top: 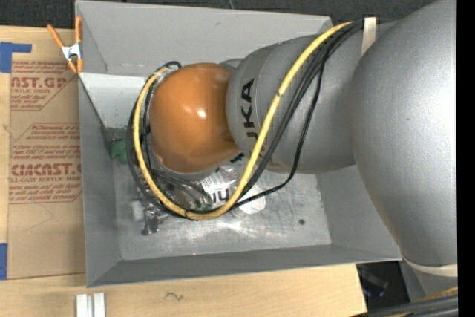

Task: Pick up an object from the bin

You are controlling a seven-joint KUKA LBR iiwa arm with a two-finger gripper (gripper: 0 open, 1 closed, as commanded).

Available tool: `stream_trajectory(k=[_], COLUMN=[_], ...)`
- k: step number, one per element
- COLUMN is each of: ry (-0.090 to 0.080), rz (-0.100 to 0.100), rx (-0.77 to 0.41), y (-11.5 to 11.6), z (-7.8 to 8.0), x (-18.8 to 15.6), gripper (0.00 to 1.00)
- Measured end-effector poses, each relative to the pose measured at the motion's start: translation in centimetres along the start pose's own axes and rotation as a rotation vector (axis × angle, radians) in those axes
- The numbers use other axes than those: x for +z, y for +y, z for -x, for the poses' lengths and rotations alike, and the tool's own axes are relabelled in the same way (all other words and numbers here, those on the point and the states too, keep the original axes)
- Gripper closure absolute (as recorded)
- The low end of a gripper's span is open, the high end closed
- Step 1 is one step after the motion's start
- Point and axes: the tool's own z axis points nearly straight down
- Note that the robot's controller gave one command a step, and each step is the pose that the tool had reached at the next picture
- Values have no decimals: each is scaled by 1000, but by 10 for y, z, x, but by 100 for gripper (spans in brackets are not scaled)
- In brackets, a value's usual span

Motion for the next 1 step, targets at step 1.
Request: stream_trajectory(k=[1], ry=[5], rz=[0], rx=[-14], y=[-8], z=[0], x=[-50], gripper=[100])
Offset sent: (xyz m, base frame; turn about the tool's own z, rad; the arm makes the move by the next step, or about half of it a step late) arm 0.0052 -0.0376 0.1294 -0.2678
